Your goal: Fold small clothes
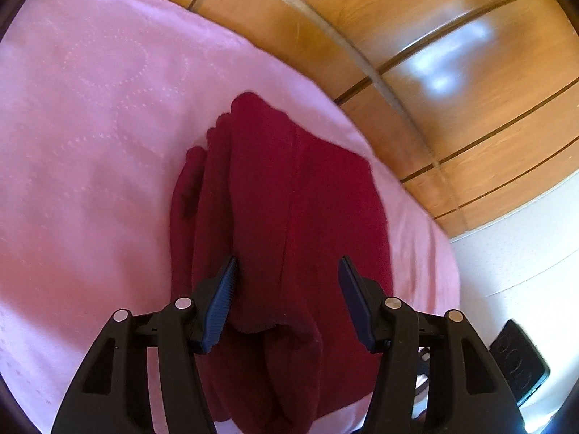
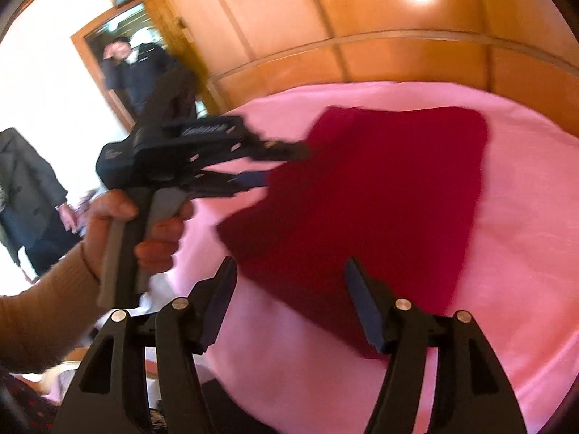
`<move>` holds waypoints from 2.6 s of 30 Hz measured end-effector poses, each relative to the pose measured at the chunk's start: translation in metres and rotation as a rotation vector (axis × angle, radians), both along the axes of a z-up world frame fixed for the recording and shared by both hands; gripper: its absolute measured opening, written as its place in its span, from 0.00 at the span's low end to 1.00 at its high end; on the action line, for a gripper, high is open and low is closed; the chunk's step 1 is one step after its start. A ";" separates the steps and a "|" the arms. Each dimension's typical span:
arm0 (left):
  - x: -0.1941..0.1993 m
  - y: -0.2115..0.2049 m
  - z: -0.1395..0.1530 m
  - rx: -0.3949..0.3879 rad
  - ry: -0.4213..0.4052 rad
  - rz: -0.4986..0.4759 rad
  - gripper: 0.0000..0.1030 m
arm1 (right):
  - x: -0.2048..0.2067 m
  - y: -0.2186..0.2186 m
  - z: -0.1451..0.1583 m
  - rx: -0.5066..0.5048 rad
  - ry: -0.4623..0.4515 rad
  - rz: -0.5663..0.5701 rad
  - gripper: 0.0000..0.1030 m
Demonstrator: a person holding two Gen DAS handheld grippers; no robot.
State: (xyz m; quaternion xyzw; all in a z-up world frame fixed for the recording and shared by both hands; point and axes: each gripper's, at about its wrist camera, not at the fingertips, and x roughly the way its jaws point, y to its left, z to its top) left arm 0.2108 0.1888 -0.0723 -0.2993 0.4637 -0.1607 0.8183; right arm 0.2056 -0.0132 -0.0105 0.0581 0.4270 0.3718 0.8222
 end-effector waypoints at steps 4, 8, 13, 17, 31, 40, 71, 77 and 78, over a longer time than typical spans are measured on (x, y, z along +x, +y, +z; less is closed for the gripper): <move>-0.007 -0.005 0.003 0.139 -0.034 0.027 0.16 | 0.020 0.013 -0.018 -0.051 0.027 0.003 0.61; -0.011 -0.001 -0.017 0.303 -0.006 0.071 0.18 | 0.020 0.022 -0.039 -0.062 0.063 0.015 0.61; -0.020 -0.011 -0.012 0.392 -0.058 0.078 0.33 | 0.033 0.014 -0.018 -0.010 0.065 0.036 0.69; -0.016 -0.008 -0.015 0.386 -0.064 0.075 0.40 | 0.061 -0.015 -0.001 0.113 0.069 -0.075 0.89; -0.014 0.009 -0.035 0.223 -0.077 -0.011 0.42 | 0.185 -0.043 -0.088 0.291 0.333 -0.176 0.92; -0.014 0.022 -0.048 0.071 -0.104 -0.056 0.33 | 0.205 -0.017 -0.099 0.291 0.366 -0.131 0.60; 0.039 -0.335 0.026 0.072 -0.265 -0.623 0.21 | 0.096 -0.245 -0.020 0.106 0.090 -0.814 0.46; 0.033 -0.393 -0.013 0.322 -0.237 -0.626 0.22 | 0.091 -0.257 -0.081 0.028 0.186 -0.940 0.79; 0.032 -0.390 -0.009 0.329 -0.247 -0.619 0.25 | 0.086 -0.258 -0.078 0.031 0.174 -0.956 0.81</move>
